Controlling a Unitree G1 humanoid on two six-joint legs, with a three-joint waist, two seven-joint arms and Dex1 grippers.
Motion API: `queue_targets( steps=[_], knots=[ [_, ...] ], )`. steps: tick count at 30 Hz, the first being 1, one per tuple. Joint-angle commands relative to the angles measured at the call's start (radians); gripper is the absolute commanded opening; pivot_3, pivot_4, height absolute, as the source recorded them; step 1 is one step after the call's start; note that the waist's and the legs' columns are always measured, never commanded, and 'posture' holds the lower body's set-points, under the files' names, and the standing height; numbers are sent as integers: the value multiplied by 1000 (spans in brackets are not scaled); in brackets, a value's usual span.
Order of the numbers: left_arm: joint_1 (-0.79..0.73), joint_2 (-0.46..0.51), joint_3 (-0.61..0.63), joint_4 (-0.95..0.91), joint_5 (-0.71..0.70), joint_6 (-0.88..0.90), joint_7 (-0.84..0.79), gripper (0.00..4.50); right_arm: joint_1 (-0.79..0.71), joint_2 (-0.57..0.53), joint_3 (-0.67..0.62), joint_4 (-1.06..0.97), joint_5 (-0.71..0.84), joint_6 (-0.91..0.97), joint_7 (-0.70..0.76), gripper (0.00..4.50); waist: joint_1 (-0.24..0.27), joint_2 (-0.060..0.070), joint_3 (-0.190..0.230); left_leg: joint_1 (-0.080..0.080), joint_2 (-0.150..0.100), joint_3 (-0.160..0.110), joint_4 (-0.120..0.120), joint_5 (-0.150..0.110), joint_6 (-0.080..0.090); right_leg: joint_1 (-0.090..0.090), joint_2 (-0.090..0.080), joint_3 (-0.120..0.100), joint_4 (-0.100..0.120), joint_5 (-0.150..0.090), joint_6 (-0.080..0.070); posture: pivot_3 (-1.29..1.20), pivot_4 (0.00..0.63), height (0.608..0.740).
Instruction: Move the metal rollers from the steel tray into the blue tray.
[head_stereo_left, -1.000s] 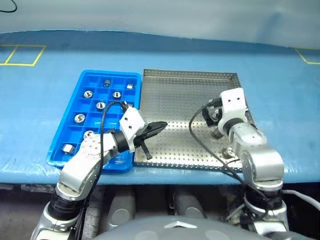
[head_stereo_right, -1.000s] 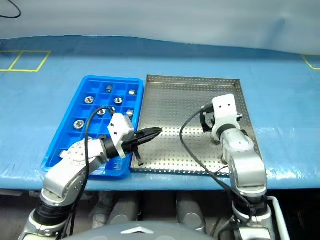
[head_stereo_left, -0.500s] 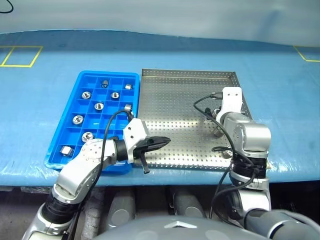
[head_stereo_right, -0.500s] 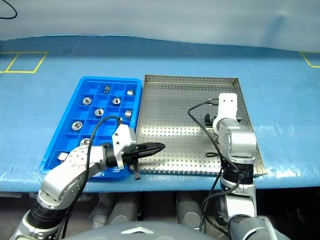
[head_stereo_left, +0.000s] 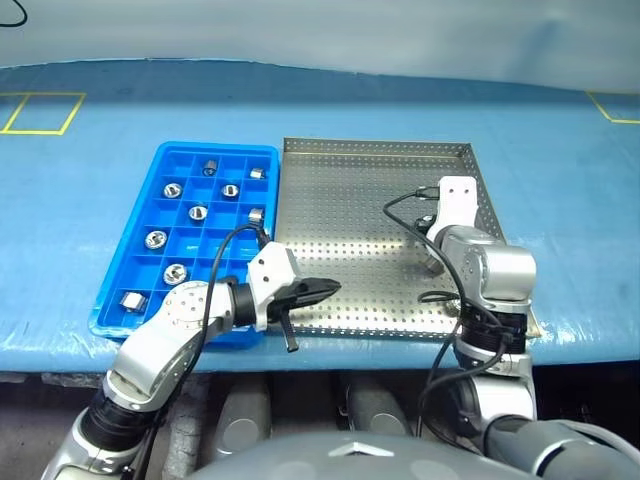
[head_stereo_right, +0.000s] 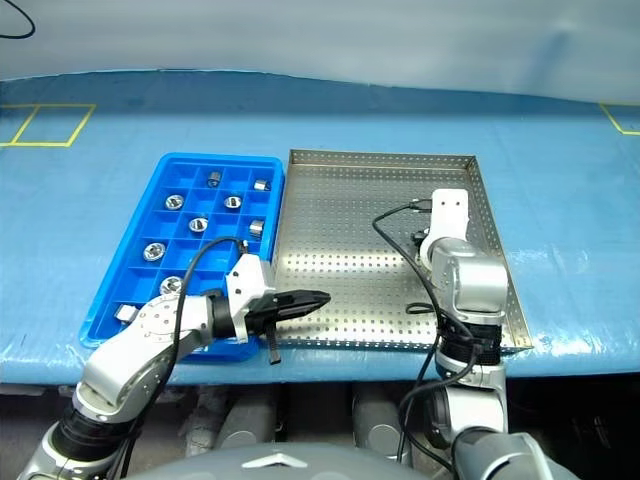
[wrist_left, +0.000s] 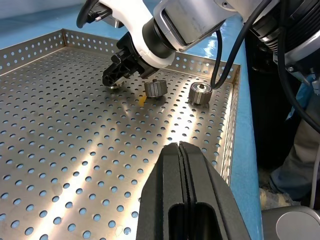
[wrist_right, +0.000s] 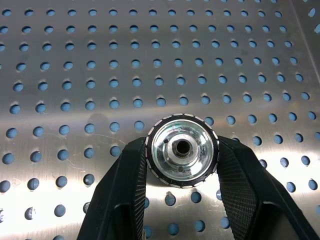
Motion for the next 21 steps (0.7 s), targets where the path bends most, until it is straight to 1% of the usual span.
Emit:
queue_targets(
  steps=[1,6,8,10,11,14,16,18,21],
  knots=[
    [8,12,0,-51,-8,-17,-4,0,-16,-23,62,-100,12,-16,34,1686,-1,1,1,0,0,0,0,0,0,0,0,0,0,0,0,41,150,740],
    [63,-1,64,-74,-43,-48,13,0,-28,-25,176,-238,106,-78,174,1686,-4,3,2,0,0,0,-1,0,0,-1,0,1,0,0,0,60,150,740],
    [114,13,113,-103,-43,-76,20,0,-35,-10,287,-282,149,-86,238,1686,-4,3,2,0,1,0,-1,0,0,-1,1,0,0,0,0,81,150,740],
    [158,22,155,-127,-58,-89,22,0,-40,12,356,-293,171,-98,268,1686,-6,3,2,0,2,0,-2,0,0,-1,1,0,0,-1,-1,94,150,740],
    [177,25,172,-136,-66,-90,25,0,-43,26,375,-288,175,-102,271,1686,-1,3,2,0,2,0,-2,0,0,-1,1,0,0,-1,-1,98,150,740],
    [280,61,248,-190,-84,-96,26,0,-72,107,493,-209,165,-168,270,1686,6,3,2,0,2,-1,-1,0,0,-1,1,-1,0,-1,-2,138,150,740],
    [328,75,281,-214,-79,-93,41,0,-93,148,548,-152,148,-224,265,1686,13,3,2,0,1,0,-1,0,0,-1,0,-1,0,-1,-1,174,150,740],
    [360,78,301,-229,-81,-96,50,0,-119,179,576,-100,138,-279,269,1686,27,3,2,0,1,0,-1,0,0,-1,-1,-2,0,-1,-2,196,150,740],
    [387,73,313,-246,-95,-97,61,0,-148,220,575,-32,140,-321,273,1686,45,3,3,0,1,0,0,0,0,-1,-1,-3,-1,-1,-2,214,150,740]
  ],
)
